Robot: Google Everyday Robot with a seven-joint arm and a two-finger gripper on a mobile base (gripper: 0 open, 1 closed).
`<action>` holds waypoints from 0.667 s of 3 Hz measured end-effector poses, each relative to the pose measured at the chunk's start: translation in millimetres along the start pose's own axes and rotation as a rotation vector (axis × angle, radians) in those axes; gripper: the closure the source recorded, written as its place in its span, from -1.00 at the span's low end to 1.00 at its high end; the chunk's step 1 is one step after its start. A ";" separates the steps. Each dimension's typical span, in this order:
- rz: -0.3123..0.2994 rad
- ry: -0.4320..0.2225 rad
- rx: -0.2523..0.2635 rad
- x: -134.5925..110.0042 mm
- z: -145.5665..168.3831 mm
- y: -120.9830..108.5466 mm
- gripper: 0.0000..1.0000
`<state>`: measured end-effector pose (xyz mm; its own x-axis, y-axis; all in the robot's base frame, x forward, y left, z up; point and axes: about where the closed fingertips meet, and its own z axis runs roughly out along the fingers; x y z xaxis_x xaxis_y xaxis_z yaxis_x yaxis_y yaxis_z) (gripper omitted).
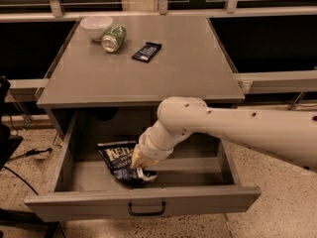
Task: Pick blue chip bag from top drawer and place on counter
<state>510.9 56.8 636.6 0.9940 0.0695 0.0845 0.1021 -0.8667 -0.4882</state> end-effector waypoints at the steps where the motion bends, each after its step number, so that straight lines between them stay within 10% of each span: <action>1: 0.049 0.017 0.116 11.1 -20.4 -4.0 1.00; 2: 0.056 0.060 0.217 26.2 -43.9 -13.2 1.00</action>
Offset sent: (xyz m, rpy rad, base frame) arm 0.0407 -0.0163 0.0820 0.3525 -0.0488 -0.0863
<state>533.9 48.4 683.4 0.9948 -0.0110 0.1009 0.0596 -0.7413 -0.6685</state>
